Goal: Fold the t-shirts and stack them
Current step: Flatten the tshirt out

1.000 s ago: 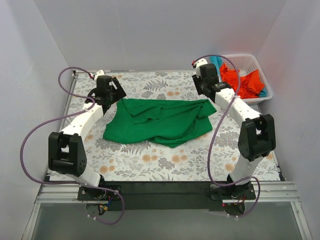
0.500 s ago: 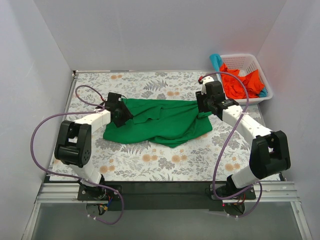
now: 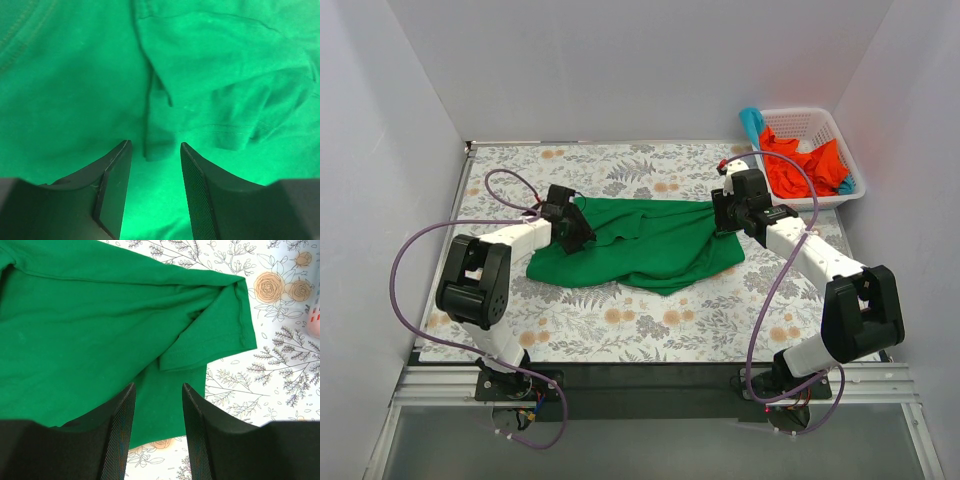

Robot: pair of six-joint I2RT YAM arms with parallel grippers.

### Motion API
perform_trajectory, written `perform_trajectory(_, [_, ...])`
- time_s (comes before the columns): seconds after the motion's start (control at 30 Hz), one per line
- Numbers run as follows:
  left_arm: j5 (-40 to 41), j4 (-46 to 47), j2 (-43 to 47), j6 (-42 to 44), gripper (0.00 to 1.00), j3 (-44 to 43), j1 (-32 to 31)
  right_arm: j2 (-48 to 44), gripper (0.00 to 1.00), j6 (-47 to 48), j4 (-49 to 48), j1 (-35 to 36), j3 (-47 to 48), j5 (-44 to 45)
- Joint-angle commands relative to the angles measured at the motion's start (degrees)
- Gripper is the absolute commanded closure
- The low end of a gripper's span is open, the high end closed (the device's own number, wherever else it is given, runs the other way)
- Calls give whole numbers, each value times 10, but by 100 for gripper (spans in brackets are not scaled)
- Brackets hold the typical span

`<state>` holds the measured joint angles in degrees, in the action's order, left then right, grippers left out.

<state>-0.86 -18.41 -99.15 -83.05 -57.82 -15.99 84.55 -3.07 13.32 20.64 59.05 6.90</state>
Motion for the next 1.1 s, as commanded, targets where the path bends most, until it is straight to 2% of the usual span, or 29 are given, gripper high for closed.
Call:
perform_trajectory(0.0, [2, 2, -4, -5, 58, -24, -5, -18, 52, -6, -26, 0, -5, -6])
perform_trajectory(0.27, [22, 4, -25, -12, 62, -27, -11, -16, 52, -4, -29, 0, -10, -3])
perform_trajectory(0.4, [35, 5, -21, -11, 70, -33, -12, -14, 52, -3, -30, 0, -14, -4])
perform_trajectory(1.0, [21, 14, -12, -26, 72, -44, -18, -16, 52, -3, -34, 0, -27, 2])
perform_trajectory(1.03, [23, 15, -10, -30, 73, -42, -19, -17, 52, -3, -35, -1, -28, 4])
perform_trajectory(1.07, [25, 15, -6, -31, 79, -35, -19, -16, 52, -3, -35, -2, -29, 7])
